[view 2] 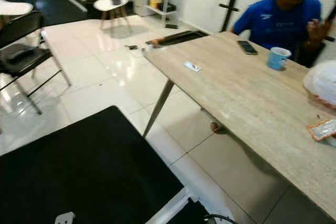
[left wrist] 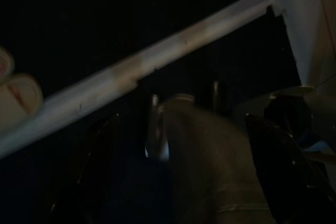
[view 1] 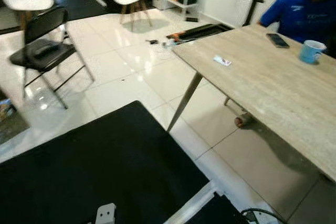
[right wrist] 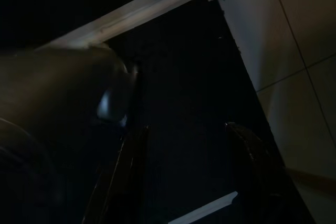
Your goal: Restocking fridge
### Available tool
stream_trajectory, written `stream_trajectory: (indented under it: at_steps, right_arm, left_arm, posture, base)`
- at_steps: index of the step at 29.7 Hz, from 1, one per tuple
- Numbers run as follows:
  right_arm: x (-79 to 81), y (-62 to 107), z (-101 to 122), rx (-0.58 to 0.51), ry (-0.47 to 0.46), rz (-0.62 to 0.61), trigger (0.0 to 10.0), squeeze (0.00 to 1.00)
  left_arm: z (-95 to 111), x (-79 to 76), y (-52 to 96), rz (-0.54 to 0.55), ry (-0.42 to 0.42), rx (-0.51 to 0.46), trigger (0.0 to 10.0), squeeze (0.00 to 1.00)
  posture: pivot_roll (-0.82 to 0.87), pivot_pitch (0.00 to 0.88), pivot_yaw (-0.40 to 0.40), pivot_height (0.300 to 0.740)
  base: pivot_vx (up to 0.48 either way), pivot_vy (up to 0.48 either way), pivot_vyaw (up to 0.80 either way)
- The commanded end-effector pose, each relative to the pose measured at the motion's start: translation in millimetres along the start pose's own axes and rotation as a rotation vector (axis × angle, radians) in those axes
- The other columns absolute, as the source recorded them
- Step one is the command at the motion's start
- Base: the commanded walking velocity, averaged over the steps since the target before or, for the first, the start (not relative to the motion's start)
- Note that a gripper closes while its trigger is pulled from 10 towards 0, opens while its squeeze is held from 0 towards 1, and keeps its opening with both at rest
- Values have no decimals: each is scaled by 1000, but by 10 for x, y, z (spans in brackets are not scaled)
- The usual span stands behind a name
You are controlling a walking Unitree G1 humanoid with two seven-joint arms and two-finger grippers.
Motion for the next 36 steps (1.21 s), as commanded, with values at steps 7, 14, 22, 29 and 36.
stream_trajectory:
  at_steps: [7,14,22,29,36]
  right_arm:
    - [-71,-5,164,-52,-6,-16,10000,0]
    - [-48,-4,158,-60,-17,-5,10000,0]
    - [-37,-8,172,-63,-25,-4,10000,0]
    - [-30,-11,184,-67,-30,-2,10000,0]
    - [12,-14,97,-24,-15,11,10000,0]
  left_arm:
    - [-57,26,10,11,-7,20,10000,0]
    - [-62,25,10,10,-9,22,10000,0]
    - [-46,27,8,12,-14,18,10000,0]
    - [-25,18,3,11,-16,14,10000,0]
    - [-22,49,8,32,10,6,10000,0]
  posture:
    - [-35,0,17,740]
    - [-37,0,19,740]
    - [-36,0,20,740]
    - [-35,0,20,740]
    - [-36,0,22,740]
  base:
    - [447,0,0]
    - [446,0,0]
    - [444,0,0]
    - [442,0,0]
    - [238,0,-333]
Point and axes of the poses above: a point about 5 cm out from each wrist's last joint towards the gripper, its own y axis pointing back from the gripper into the wrist, its own z axis along the axis of the wrist's last joint, x = y × z, the point moved 5 cm from there along -y, pointing out of the wrist towards the gripper, and after that the axes turned 13 degrees about y, right-handed, at the moved point
